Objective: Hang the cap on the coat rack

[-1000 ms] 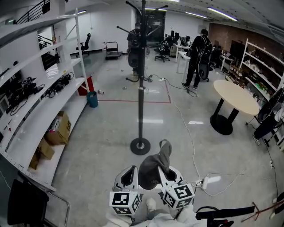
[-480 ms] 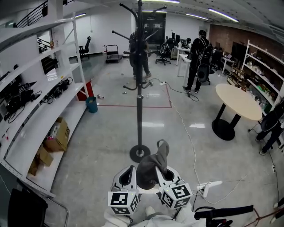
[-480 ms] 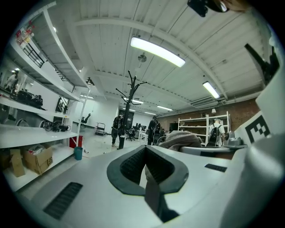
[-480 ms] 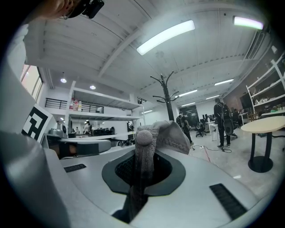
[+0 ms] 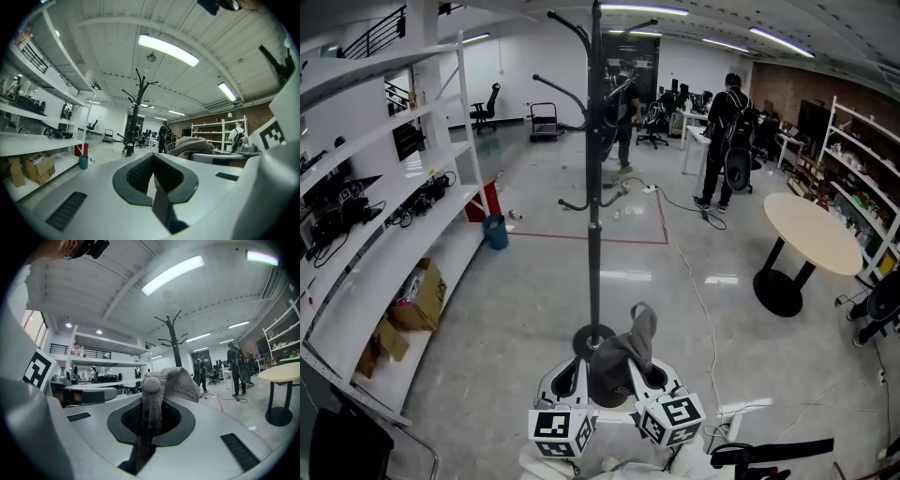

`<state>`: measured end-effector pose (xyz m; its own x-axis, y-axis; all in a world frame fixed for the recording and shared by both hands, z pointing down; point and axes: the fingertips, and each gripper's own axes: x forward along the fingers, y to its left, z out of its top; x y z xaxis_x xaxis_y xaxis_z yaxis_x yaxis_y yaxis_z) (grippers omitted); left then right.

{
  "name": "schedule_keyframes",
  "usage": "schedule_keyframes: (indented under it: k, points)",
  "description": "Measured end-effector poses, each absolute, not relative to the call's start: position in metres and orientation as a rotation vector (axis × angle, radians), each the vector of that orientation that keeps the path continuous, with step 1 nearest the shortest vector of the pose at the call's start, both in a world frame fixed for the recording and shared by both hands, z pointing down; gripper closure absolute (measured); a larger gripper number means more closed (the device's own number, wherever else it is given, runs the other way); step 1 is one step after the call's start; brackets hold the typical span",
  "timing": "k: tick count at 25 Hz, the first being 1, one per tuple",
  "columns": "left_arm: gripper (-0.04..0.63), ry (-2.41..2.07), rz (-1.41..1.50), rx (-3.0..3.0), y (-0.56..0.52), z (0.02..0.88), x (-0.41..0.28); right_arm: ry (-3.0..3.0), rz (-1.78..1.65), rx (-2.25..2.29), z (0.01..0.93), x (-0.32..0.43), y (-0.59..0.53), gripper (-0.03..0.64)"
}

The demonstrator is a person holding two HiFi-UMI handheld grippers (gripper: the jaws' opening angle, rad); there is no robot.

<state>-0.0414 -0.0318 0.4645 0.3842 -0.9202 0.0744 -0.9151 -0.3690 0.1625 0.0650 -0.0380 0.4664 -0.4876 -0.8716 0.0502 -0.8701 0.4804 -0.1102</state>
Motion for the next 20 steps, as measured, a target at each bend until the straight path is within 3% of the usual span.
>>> schedule_keyframes:
  k: [20]
  points:
    - [0.592, -1.674, -0.005, 2.445, -0.090, 0.476, -0.022, 2.738, -0.166, -1.576, 0.486, 0.086, -0.092, 0.594]
